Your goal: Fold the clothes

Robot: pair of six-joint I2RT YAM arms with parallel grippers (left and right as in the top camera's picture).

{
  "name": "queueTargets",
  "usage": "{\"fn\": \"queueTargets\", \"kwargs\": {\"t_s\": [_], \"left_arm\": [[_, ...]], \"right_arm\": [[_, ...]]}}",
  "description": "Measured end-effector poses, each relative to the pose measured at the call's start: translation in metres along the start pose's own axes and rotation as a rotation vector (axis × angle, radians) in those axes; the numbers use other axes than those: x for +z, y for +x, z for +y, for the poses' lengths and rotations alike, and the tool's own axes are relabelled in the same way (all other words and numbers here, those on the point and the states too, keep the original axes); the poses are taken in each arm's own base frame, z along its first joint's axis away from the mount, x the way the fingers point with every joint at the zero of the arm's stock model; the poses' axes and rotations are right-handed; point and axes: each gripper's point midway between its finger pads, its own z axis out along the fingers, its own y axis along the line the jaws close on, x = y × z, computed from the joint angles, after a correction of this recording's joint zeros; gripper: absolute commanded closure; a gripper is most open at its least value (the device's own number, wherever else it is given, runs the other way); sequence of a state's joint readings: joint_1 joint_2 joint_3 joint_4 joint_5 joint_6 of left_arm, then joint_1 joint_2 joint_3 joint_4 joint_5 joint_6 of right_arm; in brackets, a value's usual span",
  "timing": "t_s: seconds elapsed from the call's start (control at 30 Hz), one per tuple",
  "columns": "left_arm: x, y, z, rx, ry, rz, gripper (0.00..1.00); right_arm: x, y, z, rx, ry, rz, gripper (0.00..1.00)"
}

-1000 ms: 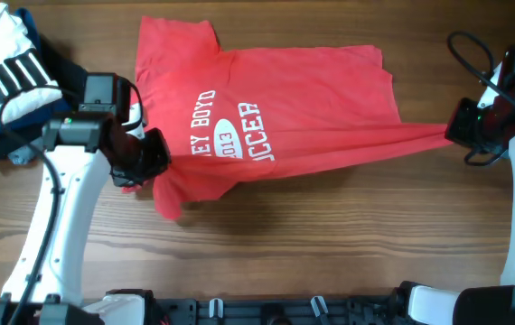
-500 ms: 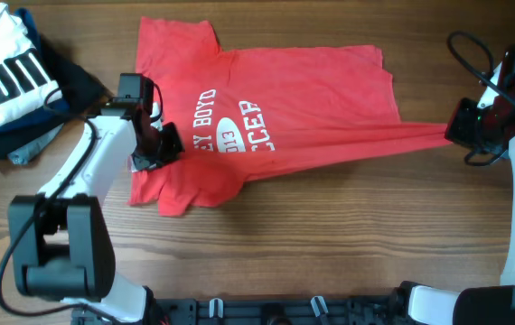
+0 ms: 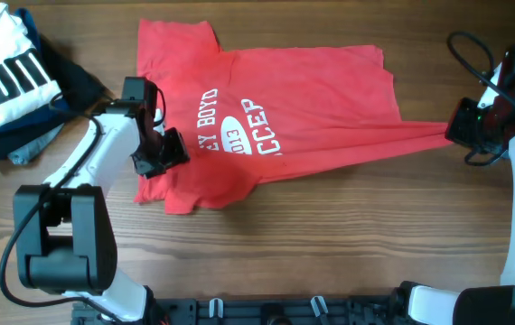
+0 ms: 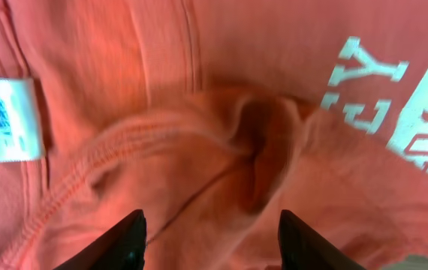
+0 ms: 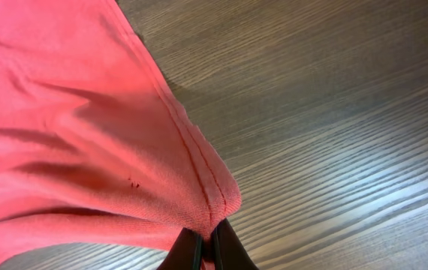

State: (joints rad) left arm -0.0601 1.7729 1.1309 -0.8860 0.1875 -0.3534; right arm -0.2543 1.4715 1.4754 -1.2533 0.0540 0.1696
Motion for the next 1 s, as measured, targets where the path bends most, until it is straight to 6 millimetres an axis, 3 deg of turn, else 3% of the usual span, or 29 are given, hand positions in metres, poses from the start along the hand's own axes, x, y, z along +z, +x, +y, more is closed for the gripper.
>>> {"fn": "queueTargets", "kwargs": {"t_s": [0.37, 0.47, 0.6, 0.8, 0.9, 1.0], "left_arm": [[0.007, -0.004, -0.007, 0.025, 0.015, -0.030, 0.56], [0.015, -0.003, -0.005, 0.025, 0.017, -0.034, 0.67], [0.018, -0.008, -0.007, 0.027, 0.026, -0.053, 0.96], [0.019, -0.005, -0.009, 0.044, 0.023, -0.045, 0.96], [0.015, 0.006, -0.004, 0.039, 0.002, -0.001, 0.96], [-0.017, 0.001, -0.008, 0.046, 0.015, -0.029, 0.96]], "right_arm": [[0.000, 0.000, 0.000, 0.000, 0.000, 0.000, 0.96], [0.000, 0.000, 0.000, 0.000, 0.000, 0.000, 0.96], [0.000, 0.000, 0.000, 0.000, 0.000, 0.000, 0.96], [0.000, 0.000, 0.000, 0.000, 0.000, 0.000, 0.96], [0.000, 0.000, 0.000, 0.000, 0.000, 0.000, 0.96], [0.000, 0.000, 0.000, 0.000, 0.000, 0.001, 0.96]]}}
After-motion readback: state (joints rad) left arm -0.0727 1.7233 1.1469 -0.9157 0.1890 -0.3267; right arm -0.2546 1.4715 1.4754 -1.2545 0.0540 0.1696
